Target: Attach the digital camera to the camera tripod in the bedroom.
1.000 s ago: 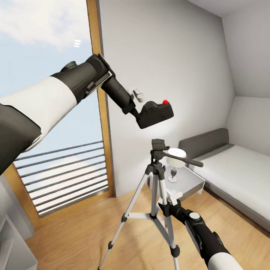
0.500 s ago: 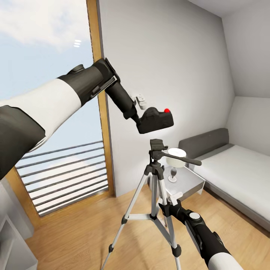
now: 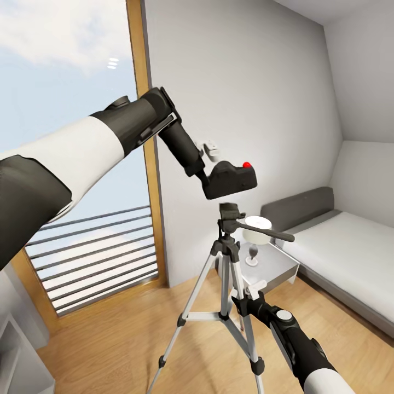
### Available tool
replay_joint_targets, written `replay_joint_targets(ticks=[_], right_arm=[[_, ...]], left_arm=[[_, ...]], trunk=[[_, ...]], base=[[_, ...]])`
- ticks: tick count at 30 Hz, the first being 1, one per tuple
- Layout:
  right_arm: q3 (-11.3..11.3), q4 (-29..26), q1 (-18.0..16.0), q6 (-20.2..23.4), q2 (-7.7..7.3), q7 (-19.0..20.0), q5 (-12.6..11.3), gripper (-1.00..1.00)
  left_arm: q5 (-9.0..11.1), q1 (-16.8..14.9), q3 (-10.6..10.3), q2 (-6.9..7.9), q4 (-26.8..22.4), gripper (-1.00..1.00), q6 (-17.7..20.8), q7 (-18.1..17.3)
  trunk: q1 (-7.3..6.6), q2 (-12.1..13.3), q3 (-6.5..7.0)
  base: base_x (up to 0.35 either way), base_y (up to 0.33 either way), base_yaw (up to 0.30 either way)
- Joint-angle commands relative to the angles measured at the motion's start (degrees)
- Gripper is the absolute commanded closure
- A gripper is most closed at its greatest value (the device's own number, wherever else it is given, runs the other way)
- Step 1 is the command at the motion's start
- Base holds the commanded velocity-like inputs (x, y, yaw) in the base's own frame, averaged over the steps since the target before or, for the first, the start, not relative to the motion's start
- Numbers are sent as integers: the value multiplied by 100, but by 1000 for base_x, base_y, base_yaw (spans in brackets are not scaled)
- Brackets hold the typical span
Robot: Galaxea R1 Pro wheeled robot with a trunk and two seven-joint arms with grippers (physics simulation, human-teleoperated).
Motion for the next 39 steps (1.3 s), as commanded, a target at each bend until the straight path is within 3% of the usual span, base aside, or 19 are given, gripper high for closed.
replay_joint_targets(ticks=[1,7,10,34,39], right_arm=[[-14,-10,0,30,1,29,28,100],[-14,-10,0,28,1,29,26,100],[-14,-10,0,24,1,29,23,100],[-14,-10,0,24,1,20,43,100],[-14,-10,0,22,1,20,44,100]], left_arm=[[57,-8,-39,-2,5,100,64,54],[55,-8,-29,-18,-26,100,475,727],[43,-8,-27,-20,-35,100,635,857],[43,41,-31,-133,-60,100,752,861],[37,51,-34,-142,-250,100,753,906]], trunk=[[2,-5,-3],[2,-5,-3],[2,-5,-3],[2,-5,-3],[2,-5,-3]], base=[[0,0,0],[0,0,0],[0,0,0],[0,0,0],[0,0,0]])
